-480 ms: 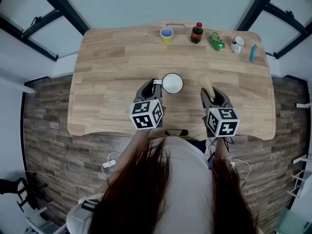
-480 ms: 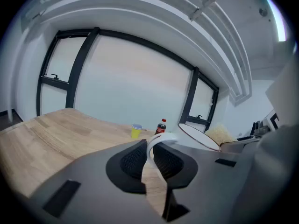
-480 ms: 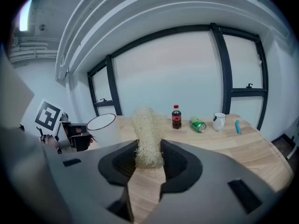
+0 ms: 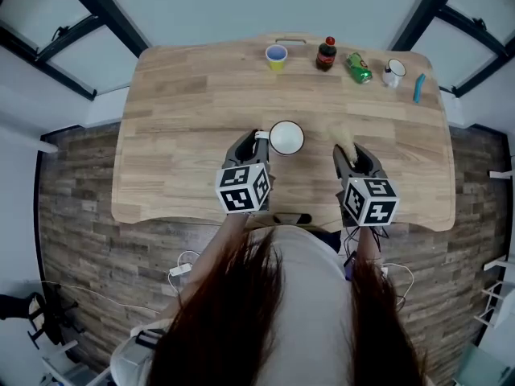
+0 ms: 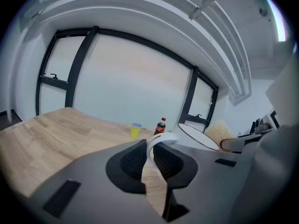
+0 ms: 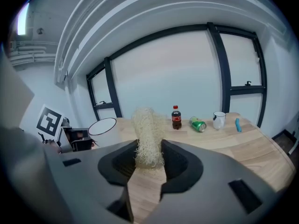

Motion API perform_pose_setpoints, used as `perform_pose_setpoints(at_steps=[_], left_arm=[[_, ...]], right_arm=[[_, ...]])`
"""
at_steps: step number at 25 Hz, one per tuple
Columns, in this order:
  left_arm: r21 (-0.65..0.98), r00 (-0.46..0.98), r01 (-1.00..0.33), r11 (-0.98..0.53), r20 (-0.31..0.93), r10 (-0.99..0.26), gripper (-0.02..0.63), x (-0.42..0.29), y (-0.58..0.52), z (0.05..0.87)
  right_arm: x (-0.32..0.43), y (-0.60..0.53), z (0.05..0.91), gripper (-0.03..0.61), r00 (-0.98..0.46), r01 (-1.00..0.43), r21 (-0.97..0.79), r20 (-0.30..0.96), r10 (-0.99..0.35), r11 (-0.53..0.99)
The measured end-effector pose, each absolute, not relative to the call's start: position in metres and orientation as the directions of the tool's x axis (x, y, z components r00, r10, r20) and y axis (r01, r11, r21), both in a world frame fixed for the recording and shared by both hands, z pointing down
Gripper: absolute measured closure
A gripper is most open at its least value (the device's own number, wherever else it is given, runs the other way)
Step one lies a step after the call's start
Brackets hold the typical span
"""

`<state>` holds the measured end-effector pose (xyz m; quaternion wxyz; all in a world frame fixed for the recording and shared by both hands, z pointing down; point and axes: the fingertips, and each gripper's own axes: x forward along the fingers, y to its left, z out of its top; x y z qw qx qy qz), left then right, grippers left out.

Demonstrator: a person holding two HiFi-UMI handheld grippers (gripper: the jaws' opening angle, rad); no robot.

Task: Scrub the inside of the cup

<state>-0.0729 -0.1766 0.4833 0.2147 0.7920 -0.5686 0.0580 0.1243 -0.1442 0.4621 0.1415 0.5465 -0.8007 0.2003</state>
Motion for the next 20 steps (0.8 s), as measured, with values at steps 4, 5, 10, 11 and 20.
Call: perform_pose_setpoints(at_steps=[4,5,10,11,20], left_arm=[[0.269,0.348,-0.926,-0.264,0.342,-0.873,0.568,-0.072,-0.178,0.486],[0.266,0.348,-0.927,-0.264,0.344,-0.872,0.568,-0.072,-0.178,0.486],[0.239,0.341,-0.933,-0.27,0.346,-0.874,0.568,-0.074,-0.178,0.485],[0.232,0.34,-0.934,-0.271,0.347,-0.874,0.568,-0.074,-0.178,0.485],[0.178,0.326,-0.944,-0.279,0.35,-0.878,0.568,-0.076,-0.178,0.482]], right_arm=[[0.12,-0.144,0.458,0.431,-0.384,-0.923,-0.173,0.432,-0.816,0.343],[0.119,-0.144,0.458,0.431,-0.39,-0.921,-0.176,0.429,-0.815,0.349],[0.111,-0.141,0.45,0.431,-0.425,-0.905,-0.173,0.416,-0.804,0.388],[0.109,-0.141,0.449,0.431,-0.431,-0.902,-0.17,0.414,-0.802,0.397],[0.096,-0.137,0.438,0.431,-0.473,-0.878,-0.143,0.413,-0.778,0.457]])
